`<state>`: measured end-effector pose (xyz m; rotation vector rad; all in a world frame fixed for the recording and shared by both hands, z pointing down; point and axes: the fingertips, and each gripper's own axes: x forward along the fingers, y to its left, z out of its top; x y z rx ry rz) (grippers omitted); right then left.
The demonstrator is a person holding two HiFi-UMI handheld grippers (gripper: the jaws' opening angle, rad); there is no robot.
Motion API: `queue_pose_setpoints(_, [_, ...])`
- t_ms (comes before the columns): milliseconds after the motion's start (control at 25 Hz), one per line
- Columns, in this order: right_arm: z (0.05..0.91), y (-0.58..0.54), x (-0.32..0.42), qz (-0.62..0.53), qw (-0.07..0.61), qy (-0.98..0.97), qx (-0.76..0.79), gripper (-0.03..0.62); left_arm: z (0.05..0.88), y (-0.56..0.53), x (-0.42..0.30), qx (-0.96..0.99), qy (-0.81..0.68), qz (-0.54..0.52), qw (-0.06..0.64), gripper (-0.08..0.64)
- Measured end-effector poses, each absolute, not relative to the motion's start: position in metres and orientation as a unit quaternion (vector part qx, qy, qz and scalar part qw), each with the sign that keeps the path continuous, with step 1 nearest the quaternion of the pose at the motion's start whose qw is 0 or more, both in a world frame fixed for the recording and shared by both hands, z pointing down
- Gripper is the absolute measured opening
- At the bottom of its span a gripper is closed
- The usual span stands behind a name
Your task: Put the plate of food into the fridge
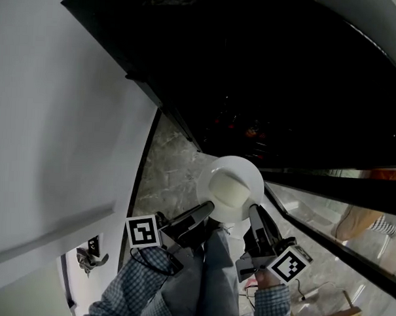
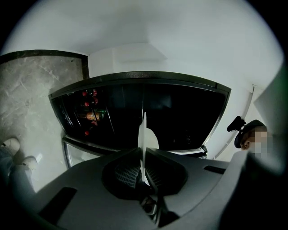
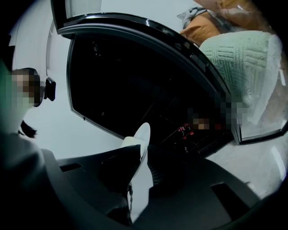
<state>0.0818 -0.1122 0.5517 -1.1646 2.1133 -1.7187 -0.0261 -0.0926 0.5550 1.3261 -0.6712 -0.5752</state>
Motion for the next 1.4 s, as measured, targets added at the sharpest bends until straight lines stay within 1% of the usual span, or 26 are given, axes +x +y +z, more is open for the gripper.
queue_pose_setpoints(200, [0.567,-0.12,0.089,-0.575,0.086,0.71,-0.397,0.054,0.57,-0.102,-0.019,0.594,-0.298,-0.26,0.7,0.025])
queue_pose_setpoints(480, [0.582,-0.138,0.092,-0.572,0.098,0.71,-0.399,0.054,0.591,-0.114,-0.015,0.589,-0.303,-0.272,0.698,0.025])
queue_pose_setpoints(600, [0.597,-0.145,0.094,-0.57,0.079,0.713,-0.401,0.054,0.603,-0.12,-0.014,0.581,-0.309,-0.276,0.7,0.025])
queue_pose_setpoints(920, [0.627,-0.171,0.097,-0.584,0.084,0.693,-0.414,0.052,0.63,-0.147,-0.011,0.579,-0.315,-0.271,0.702,0.025])
queue_pose_setpoints(1400, [0.647,-0.191,0.092,-0.566,0.051,0.71,-0.416,0.054,0.652,-0.167,-0.015,0.589,-0.32,-0.27,0.691,0.025])
